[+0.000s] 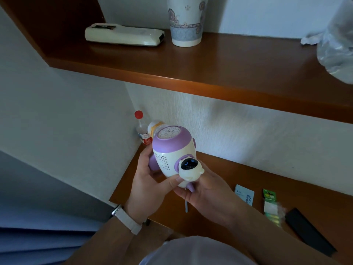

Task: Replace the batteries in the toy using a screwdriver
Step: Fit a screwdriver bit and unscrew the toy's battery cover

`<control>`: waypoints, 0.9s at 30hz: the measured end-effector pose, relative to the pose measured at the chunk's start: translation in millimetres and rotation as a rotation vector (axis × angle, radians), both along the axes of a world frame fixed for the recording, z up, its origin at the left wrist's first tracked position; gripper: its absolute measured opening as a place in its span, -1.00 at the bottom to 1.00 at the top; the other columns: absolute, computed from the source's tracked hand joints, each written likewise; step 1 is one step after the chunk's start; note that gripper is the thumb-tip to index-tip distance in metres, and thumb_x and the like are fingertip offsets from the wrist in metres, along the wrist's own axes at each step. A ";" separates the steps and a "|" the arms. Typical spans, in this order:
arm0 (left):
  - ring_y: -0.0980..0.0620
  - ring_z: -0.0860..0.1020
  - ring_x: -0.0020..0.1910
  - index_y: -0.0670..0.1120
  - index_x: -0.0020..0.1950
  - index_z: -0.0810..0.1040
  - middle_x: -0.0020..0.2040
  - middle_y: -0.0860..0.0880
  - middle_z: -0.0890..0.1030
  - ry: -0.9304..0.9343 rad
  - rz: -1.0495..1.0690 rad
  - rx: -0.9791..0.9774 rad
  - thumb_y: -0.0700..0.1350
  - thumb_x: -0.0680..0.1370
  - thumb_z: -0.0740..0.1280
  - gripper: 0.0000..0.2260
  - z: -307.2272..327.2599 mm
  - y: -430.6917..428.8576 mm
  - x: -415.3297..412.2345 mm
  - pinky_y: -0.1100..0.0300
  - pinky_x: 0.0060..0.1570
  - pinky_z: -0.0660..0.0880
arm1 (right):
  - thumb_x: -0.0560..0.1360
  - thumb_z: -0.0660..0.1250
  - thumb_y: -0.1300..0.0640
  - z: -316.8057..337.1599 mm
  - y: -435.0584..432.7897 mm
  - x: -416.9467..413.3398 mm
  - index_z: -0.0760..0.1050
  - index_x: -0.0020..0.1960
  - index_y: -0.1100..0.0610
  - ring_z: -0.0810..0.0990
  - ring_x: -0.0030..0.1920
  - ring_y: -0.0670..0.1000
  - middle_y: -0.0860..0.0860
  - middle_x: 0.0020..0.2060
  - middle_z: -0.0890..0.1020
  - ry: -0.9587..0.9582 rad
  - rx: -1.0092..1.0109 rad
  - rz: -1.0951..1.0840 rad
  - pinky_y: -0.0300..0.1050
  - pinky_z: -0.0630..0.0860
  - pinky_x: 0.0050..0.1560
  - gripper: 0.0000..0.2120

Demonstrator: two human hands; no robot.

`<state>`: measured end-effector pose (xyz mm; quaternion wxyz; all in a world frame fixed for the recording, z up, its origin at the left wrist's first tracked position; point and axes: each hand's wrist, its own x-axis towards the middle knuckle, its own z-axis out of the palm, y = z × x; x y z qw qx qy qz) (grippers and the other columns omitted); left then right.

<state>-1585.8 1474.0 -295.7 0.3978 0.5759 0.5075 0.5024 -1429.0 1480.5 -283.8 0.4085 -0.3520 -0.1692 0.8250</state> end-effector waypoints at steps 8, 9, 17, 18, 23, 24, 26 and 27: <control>-0.05 0.54 0.31 -0.10 0.50 0.27 0.32 -0.01 0.54 0.012 0.023 -0.027 0.25 0.29 0.56 -0.08 -0.3 -2.5 7.2 0.01 0.16 0.60 | 0.35 0.36 0.06 0.3 -10.8 5.7 0.51 0.19 -0.05 0.68 0.10 0.01 0.00 0.03 0.71 -0.120 0.155 -0.016 0.01 0.62 0.00 -0.61; -0.05 0.55 0.30 -0.09 0.50 0.27 0.32 0.00 0.54 0.005 0.030 -0.030 0.24 0.29 0.56 -0.08 -0.4 -2.6 8.0 0.02 0.16 0.60 | 0.36 0.36 0.07 -1.3 -10.6 6.3 0.52 0.18 -0.06 0.67 0.11 0.03 0.00 0.04 0.70 -0.128 0.152 -0.031 0.03 0.62 0.00 -0.61; 0.04 0.55 0.28 -0.06 0.49 0.27 0.28 0.05 0.55 0.011 0.006 -0.023 0.07 0.31 0.56 -0.17 -0.7 -2.9 10.1 0.17 0.14 0.58 | 0.29 0.51 0.15 -2.7 -3.3 8.2 0.46 0.28 0.12 0.71 0.00 0.06 0.16 -0.09 0.70 0.044 0.056 0.020 0.10 0.63 -0.06 -0.42; 0.05 0.55 0.28 -0.06 0.49 0.27 0.28 0.06 0.56 0.008 -0.001 -0.018 0.09 0.33 0.57 -0.17 -0.6 -2.8 9.4 0.20 0.14 0.57 | 0.24 0.51 0.18 -2.6 -2.4 6.4 0.47 0.24 0.13 0.73 -0.08 0.05 0.15 -0.16 0.70 0.050 0.031 0.019 0.05 0.64 -0.13 -0.42; 0.00 0.54 0.30 -0.11 0.50 0.26 0.30 0.07 0.55 0.014 -0.006 0.019 0.26 0.30 0.54 -0.09 2.8 -0.5 7.0 0.12 0.17 0.56 | 0.37 0.37 0.26 -1.6 1.4 5.9 0.49 0.20 0.19 0.69 -0.08 0.07 0.13 -0.13 0.69 0.096 -0.002 0.011 0.00 0.65 -0.11 -0.60; -0.01 0.54 0.30 -0.12 0.50 0.26 0.30 0.06 0.55 0.017 -0.007 0.028 0.26 0.31 0.55 -0.08 2.6 -0.1 6.5 0.10 0.18 0.57 | 0.44 0.35 0.31 0.2 0.9 8.6 0.48 0.22 0.20 0.67 -0.03 0.07 0.12 -0.06 0.68 0.097 0.058 0.041 0.02 0.63 0.02 -0.65; -0.01 0.54 0.31 -0.14 0.50 0.26 0.31 0.05 0.54 0.034 -0.007 0.047 0.25 0.31 0.55 -0.08 1.7 0.9 4.6 0.08 0.19 0.56 | 0.51 0.26 0.32 6.5 -2.3 14.3 0.49 0.20 0.19 0.64 0.00 0.04 0.10 0.00 0.65 0.084 0.141 0.079 -0.01 0.57 0.14 -0.72; -0.02 0.54 0.31 -0.14 0.49 0.26 0.32 0.03 0.54 0.042 -0.009 0.053 0.24 0.31 0.55 -0.09 1.0 1.3 3.8 0.07 0.19 0.56 | 0.52 0.25 0.34 9.4 -2.9 14.8 0.49 0.18 0.18 0.65 -0.03 0.02 0.08 -0.03 0.65 0.089 0.149 0.087 -0.06 0.58 0.09 -0.75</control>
